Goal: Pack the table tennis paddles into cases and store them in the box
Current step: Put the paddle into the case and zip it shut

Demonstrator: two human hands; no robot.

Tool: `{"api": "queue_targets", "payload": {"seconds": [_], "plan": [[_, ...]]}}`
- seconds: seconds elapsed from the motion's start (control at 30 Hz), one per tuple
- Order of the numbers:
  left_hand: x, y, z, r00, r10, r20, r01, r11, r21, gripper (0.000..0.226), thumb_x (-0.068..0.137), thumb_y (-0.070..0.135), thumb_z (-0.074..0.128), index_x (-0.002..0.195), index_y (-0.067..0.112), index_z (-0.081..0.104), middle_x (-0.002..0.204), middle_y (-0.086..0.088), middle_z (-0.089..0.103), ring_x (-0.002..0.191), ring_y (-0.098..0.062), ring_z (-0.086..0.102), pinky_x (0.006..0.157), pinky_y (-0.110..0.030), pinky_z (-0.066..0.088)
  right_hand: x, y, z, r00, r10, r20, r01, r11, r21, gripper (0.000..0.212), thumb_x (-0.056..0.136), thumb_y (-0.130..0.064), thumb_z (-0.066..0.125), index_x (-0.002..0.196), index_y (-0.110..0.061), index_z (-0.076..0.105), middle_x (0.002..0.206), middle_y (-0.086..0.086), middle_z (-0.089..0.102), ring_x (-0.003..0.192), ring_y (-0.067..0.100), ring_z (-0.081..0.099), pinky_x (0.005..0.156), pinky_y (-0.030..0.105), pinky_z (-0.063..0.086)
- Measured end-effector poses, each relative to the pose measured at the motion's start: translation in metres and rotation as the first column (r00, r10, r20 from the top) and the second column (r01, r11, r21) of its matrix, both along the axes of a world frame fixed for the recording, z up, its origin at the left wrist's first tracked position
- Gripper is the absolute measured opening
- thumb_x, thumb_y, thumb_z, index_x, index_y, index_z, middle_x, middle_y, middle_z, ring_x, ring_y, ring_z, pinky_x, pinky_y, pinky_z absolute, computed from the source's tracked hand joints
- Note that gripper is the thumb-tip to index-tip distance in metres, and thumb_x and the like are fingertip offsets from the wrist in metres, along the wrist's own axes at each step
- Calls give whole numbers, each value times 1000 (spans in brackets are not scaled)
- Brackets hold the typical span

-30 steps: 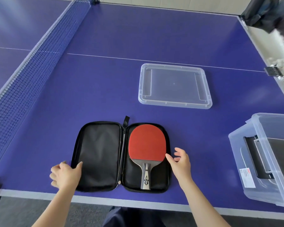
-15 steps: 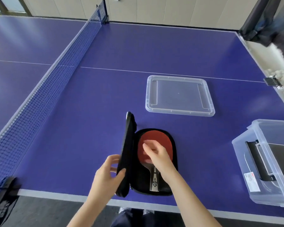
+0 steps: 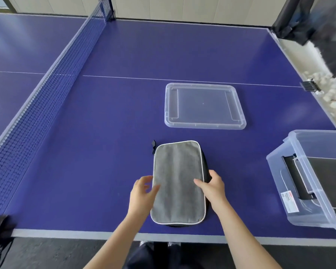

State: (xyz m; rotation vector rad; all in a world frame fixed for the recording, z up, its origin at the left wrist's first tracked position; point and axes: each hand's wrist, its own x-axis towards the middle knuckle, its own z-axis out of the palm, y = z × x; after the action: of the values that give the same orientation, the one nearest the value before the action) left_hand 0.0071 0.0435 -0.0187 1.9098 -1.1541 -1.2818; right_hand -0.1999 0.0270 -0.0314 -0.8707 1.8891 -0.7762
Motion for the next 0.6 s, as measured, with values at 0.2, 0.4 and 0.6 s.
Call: {"api": "queue_targets", "payload": {"seconds": [0.2, 0.4, 0.6], "plan": [[10, -40, -32, 994, 62, -91, -33, 956, 293, 70, 86, 35, 68, 143, 16, 33, 141, -4, 43, 103, -18, 49, 81, -28, 40, -16, 3, -50, 1000, -25, 9, 23, 990, 142, 37, 84, -22, 68, 117, -17, 55, 119, 6, 52, 106, 24, 56, 91, 38, 49], [-5, -66, -49, 958, 143, -248, -25, 905, 425, 81, 80, 37, 74, 144, 17, 30, 131, -5, 50, 106, -20, 52, 98, -40, 47, -21, -5, -56, 984, -69, 166, 37, 981, 188, 46, 87, -14, 64, 130, -21, 47, 121, 0, 56, 106, 20, 59, 88, 32, 47], [-11, -71, -46, 914, 165, -372, 21, 894, 448, 55, 77, 29, 78, 122, 16, 51, 112, -5, 63, 93, -20, 63, 72, -37, 55, -33, -9, -56, 930, -77, 358, -8, 973, 231, 35, 91, -2, 58, 124, -13, 56, 116, 6, 64, 104, 22, 64, 92, 36, 50]]}}
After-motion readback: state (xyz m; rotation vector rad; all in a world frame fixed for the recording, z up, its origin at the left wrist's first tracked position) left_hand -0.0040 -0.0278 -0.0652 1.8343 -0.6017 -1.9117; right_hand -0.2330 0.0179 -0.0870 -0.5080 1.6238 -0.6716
